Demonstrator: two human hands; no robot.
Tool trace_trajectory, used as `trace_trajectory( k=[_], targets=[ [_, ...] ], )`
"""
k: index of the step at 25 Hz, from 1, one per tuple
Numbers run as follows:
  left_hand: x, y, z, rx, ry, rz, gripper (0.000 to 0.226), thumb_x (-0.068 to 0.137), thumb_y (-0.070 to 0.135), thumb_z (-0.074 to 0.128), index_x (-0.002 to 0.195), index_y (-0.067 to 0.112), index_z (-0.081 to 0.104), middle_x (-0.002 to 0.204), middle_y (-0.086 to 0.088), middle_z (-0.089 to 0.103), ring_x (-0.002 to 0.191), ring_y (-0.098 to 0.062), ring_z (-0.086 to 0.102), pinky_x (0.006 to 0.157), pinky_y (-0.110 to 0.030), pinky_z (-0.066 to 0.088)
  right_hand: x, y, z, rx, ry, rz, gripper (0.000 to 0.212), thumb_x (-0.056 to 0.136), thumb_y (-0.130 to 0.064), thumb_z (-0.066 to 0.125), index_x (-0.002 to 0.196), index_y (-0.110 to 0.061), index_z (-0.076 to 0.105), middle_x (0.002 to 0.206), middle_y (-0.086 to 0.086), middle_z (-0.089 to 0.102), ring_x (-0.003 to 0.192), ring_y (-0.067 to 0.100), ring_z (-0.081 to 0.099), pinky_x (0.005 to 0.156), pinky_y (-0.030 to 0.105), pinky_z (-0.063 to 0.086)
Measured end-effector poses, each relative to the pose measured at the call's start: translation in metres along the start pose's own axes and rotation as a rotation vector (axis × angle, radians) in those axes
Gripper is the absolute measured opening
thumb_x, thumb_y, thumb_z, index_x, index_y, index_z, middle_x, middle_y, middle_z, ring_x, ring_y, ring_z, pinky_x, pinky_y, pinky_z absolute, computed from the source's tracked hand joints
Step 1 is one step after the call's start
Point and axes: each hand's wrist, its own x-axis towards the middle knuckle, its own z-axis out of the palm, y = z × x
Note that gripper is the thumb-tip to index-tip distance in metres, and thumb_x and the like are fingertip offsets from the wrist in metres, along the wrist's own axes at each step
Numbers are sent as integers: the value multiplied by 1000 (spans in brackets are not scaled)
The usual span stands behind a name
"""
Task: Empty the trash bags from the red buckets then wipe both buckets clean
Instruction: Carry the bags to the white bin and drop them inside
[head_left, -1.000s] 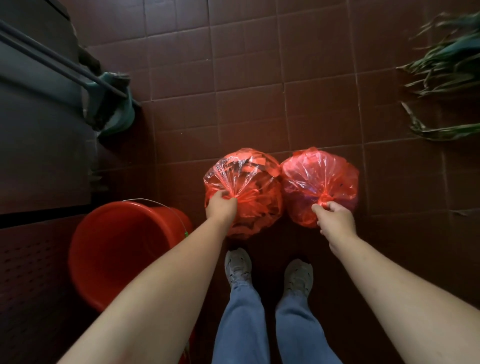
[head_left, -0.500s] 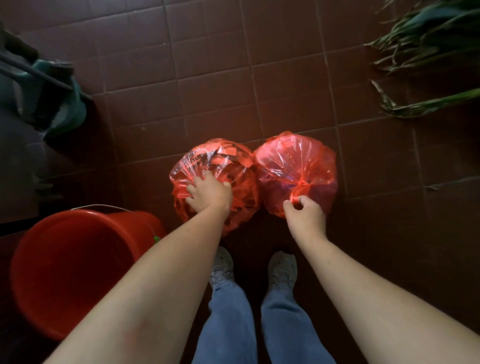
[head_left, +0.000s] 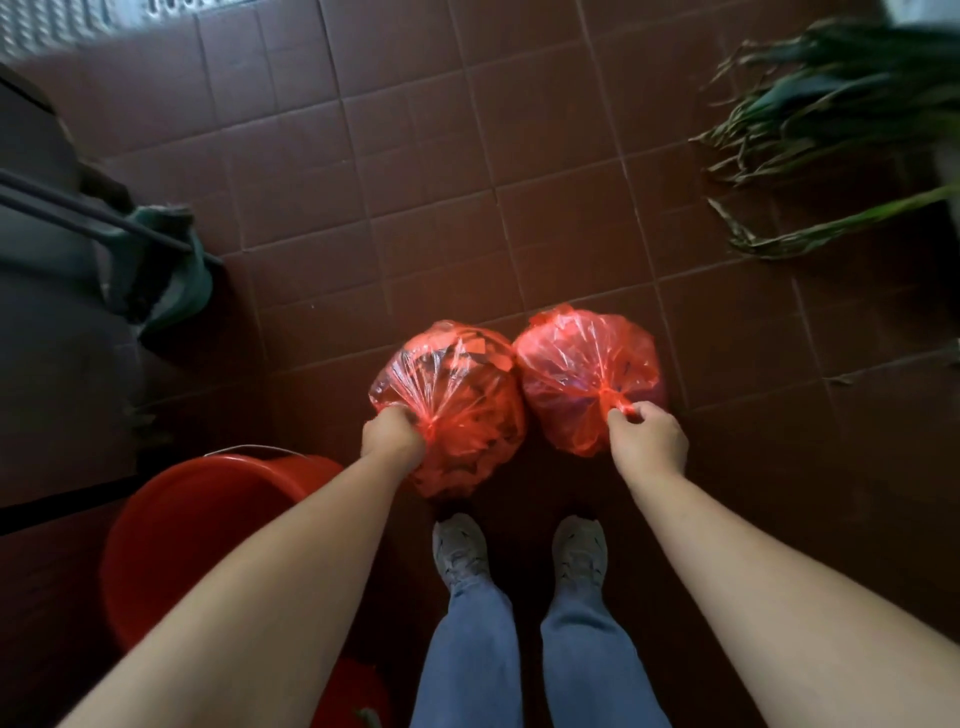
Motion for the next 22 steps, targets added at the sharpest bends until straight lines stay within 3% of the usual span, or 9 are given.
trace_trajectory(
  k=[3, 6, 9, 13, 18, 22],
  targets=[
    [-27, 8, -20, -127, 58, 70, 38, 82, 23, 74, 119, 30, 69, 108, -4, 72, 106, -24, 66, 82, -26, 49, -10, -7, -26, 102, 14, 42, 18, 87, -29, 62, 80, -15, 68, 87, 11, 69, 83, 33, 63, 67, 34, 46],
    [-73, 24, -50, -81, 87, 157, 34, 83, 29, 72, 117, 30, 68, 106, -3, 72, 106, -26, 65, 84, -27, 48, -27, -19, -76, 197, 67, 62, 18, 85, -27, 62, 73, -15, 66, 82, 7, 69, 79, 30, 64, 65, 31, 47],
    [-134, 42, -84, 199, 171, 239, 37, 85, 25, 59, 121, 29, 64, 118, -11, 67, 113, -36, 60, 93, -37, 49, -56, -33, -137, 151, 115, 34, 16, 88, -28, 62, 91, -17, 74, 103, 9, 67, 78, 23, 61, 62, 18, 43],
    [-245, 70, -135, 584, 345, 343, 47, 84, 16, 48, 130, 23, 55, 116, -6, 67, 121, -33, 49, 99, -41, 40, -120, -46, -241, 95, 170, -62, 29, 94, -28, 61, 114, -12, 74, 117, 11, 59, 103, 29, 59, 79, 26, 37],
    [-373, 110, -176, 787, 394, 371, 45, 95, 21, 43, 139, 28, 51, 128, -2, 61, 120, -29, 47, 101, -38, 42, -206, -38, -350, 105, 190, -88, 32, 98, -30, 57, 120, -12, 71, 119, 10, 60, 109, 28, 59, 83, 28, 41],
    [-442, 152, -190, 923, 375, 426, 38, 96, 28, 45, 130, 27, 62, 131, 1, 61, 121, -29, 48, 97, -38, 42, -249, -16, -418, 160, 261, -69, 29, 95, -27, 60, 114, -9, 73, 119, 13, 63, 108, 28, 61, 89, 29, 44]
  ],
)
